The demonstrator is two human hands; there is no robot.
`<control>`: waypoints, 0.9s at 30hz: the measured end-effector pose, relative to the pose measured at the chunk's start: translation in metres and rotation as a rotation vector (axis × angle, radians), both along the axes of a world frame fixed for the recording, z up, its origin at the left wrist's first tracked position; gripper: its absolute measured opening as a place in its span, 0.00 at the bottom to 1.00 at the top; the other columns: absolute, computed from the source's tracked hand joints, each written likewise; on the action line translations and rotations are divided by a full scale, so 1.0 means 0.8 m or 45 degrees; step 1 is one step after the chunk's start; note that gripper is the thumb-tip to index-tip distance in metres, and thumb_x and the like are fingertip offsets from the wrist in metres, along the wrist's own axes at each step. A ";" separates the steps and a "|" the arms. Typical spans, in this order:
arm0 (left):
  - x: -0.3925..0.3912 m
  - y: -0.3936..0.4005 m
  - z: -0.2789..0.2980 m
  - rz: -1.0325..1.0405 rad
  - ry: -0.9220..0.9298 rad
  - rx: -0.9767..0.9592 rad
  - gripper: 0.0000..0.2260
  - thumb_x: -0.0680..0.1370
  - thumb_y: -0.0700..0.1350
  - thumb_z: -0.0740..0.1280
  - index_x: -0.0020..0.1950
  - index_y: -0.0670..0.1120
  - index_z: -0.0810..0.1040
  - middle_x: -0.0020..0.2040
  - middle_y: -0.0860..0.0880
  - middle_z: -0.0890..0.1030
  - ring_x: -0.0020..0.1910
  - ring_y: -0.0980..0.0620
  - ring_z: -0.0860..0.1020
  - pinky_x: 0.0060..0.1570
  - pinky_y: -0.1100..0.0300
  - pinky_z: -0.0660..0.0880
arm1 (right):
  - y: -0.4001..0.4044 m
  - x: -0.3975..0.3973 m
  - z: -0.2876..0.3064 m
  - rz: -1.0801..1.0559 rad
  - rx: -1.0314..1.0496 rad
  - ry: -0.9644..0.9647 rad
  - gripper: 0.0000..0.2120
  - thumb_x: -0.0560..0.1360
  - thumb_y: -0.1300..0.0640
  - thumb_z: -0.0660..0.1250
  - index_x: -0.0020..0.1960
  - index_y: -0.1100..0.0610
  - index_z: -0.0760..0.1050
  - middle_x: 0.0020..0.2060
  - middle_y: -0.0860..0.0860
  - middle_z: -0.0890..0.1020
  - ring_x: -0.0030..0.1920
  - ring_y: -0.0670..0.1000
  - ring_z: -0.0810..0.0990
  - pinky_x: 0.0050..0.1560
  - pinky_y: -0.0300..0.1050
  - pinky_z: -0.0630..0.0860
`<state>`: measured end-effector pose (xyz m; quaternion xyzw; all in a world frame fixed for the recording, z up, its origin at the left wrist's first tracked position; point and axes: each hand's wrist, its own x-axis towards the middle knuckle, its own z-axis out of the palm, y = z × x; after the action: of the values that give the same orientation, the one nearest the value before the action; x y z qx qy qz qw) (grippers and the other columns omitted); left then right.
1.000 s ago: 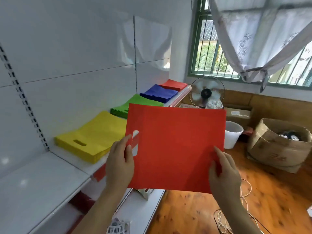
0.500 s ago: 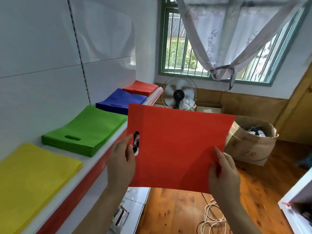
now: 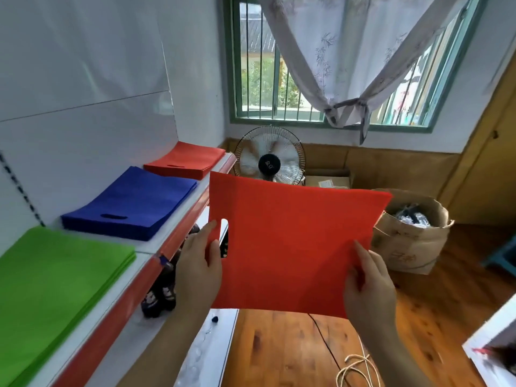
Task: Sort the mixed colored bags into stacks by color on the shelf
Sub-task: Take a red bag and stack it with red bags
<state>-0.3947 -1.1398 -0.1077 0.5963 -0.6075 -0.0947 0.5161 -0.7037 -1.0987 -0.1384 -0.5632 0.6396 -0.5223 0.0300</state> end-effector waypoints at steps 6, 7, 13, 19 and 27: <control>-0.039 -0.143 0.001 0.076 -0.008 0.010 0.19 0.86 0.47 0.63 0.76 0.60 0.71 0.65 0.62 0.76 0.59 0.76 0.71 0.52 0.76 0.65 | -0.154 -0.045 0.015 0.061 0.015 -0.031 0.28 0.79 0.68 0.65 0.76 0.51 0.74 0.67 0.45 0.78 0.58 0.42 0.74 0.56 0.47 0.74; -0.042 -0.163 0.001 0.088 0.001 0.019 0.19 0.86 0.47 0.63 0.76 0.61 0.71 0.65 0.64 0.75 0.60 0.77 0.70 0.52 0.76 0.64 | -0.179 -0.050 0.016 0.075 0.022 -0.027 0.28 0.79 0.68 0.65 0.76 0.50 0.74 0.67 0.45 0.78 0.59 0.42 0.74 0.57 0.47 0.73; -0.043 -0.271 -0.012 0.161 0.059 0.072 0.19 0.86 0.49 0.63 0.76 0.63 0.70 0.65 0.62 0.77 0.58 0.75 0.72 0.53 0.75 0.66 | -0.315 -0.060 0.002 0.166 0.065 0.010 0.28 0.79 0.65 0.67 0.75 0.45 0.73 0.69 0.43 0.77 0.63 0.51 0.79 0.59 0.53 0.78; -0.037 -0.400 -0.025 0.256 0.111 0.035 0.17 0.85 0.51 0.63 0.74 0.63 0.71 0.61 0.70 0.75 0.55 0.74 0.73 0.53 0.68 0.70 | -0.465 -0.046 -0.010 0.175 -0.001 0.098 0.25 0.76 0.71 0.69 0.72 0.59 0.77 0.64 0.52 0.80 0.62 0.51 0.77 0.61 0.33 0.66; 0.007 -0.553 -0.012 0.373 0.105 -0.028 0.20 0.85 0.47 0.63 0.75 0.63 0.71 0.62 0.62 0.75 0.57 0.74 0.72 0.52 0.73 0.67 | -0.652 0.001 0.027 0.241 -0.023 0.113 0.20 0.80 0.66 0.66 0.71 0.57 0.79 0.64 0.52 0.82 0.56 0.57 0.83 0.55 0.43 0.73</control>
<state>-0.3890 -1.5826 -0.1177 0.6684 -0.4934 -0.0361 0.5555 -0.7031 -1.6205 -0.1166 -0.6439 0.5794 -0.4976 0.0459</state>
